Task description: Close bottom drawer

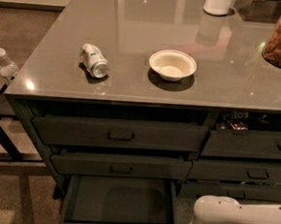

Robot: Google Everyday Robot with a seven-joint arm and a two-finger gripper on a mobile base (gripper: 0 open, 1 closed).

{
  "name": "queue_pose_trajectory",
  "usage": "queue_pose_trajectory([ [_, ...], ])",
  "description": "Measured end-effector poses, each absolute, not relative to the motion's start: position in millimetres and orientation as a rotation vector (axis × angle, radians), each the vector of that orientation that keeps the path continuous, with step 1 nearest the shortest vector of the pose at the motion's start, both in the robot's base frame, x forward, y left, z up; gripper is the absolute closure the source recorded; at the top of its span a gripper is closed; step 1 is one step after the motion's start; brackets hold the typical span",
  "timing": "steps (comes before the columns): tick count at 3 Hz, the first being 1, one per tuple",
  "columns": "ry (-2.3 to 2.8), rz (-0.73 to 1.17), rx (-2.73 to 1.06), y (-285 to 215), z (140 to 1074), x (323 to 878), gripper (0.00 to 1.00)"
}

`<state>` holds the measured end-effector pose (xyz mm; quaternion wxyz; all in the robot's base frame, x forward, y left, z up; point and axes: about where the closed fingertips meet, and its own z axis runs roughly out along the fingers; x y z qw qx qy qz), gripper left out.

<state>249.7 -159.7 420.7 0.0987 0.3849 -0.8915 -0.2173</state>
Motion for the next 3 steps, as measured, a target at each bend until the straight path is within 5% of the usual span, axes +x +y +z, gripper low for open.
queue_pose_trajectory([
  [3, -2.710, -0.662, 0.885, -164.7, 286.2, 260.7, 1.00],
])
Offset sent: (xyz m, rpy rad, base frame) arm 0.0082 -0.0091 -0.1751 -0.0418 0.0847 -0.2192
